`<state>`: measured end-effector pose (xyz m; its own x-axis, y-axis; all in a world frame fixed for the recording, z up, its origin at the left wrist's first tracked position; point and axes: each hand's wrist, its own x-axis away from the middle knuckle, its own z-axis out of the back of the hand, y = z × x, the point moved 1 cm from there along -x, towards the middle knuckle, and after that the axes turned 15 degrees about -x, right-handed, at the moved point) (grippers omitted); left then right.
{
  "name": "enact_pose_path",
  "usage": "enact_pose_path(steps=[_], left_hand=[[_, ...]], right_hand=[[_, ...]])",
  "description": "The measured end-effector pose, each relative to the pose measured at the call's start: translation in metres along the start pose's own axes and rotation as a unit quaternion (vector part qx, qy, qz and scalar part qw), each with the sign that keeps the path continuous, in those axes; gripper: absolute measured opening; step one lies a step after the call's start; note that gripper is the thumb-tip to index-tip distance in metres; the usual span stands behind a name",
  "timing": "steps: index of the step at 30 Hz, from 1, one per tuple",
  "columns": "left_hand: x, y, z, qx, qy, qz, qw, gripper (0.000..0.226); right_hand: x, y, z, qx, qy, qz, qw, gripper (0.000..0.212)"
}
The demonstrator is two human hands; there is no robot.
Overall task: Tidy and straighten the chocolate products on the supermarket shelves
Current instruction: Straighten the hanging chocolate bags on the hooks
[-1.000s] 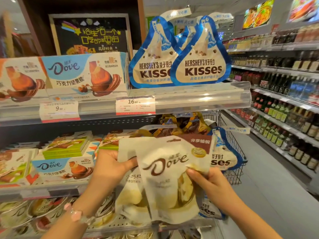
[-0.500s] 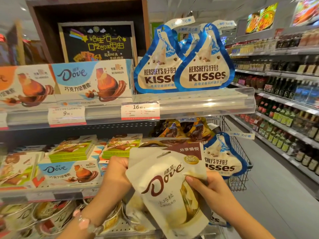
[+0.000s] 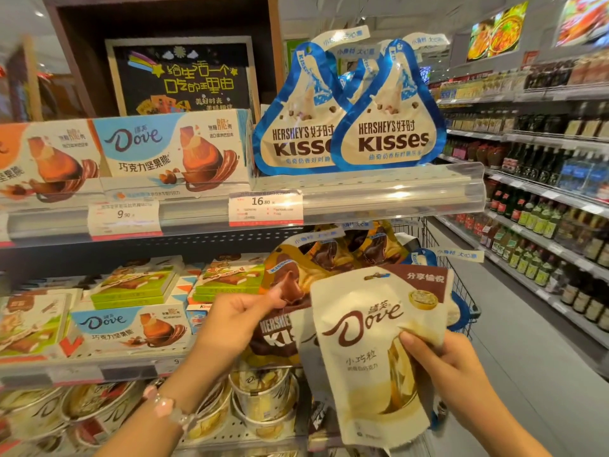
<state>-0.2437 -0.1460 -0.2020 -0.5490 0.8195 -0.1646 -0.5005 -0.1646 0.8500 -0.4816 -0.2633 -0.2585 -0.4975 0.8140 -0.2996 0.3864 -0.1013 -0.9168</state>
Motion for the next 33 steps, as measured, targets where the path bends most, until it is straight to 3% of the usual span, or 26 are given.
enact_pose_path(steps=[1,3,6,11,22,29,33], left_hand=[[-0.003,0.0,-0.002,-0.025,0.009,-0.001,1.0,0.012],[-0.011,-0.004,-0.007,-0.076,0.049,-0.01,0.996,0.025],[-0.022,-0.006,-0.014,-0.089,0.11,-0.012,0.99,0.019],[-0.035,-0.007,-0.028,-0.194,0.171,-0.087,0.962,0.016],[-0.051,-0.007,-0.062,-0.265,0.171,-0.129,0.94,0.021],[-0.047,-0.007,-0.068,-0.353,0.179,-0.225,0.89,0.023],[-0.045,-0.012,-0.072,-0.383,0.158,-0.195,0.889,0.026]], right_hand=[[0.001,0.0,0.006,0.002,0.012,-0.008,1.0,0.017],[0.003,-0.001,0.018,0.008,0.045,-0.025,0.999,0.019],[0.007,-0.005,0.032,0.016,0.072,-0.023,0.997,0.016],[0.016,-0.011,0.049,0.034,0.101,-0.019,0.994,0.019],[0.025,-0.017,0.056,0.064,0.094,-0.027,0.993,0.03],[0.025,-0.018,0.051,0.048,0.081,-0.03,0.995,0.02],[0.021,-0.015,0.048,0.063,0.071,-0.038,0.995,0.015]])
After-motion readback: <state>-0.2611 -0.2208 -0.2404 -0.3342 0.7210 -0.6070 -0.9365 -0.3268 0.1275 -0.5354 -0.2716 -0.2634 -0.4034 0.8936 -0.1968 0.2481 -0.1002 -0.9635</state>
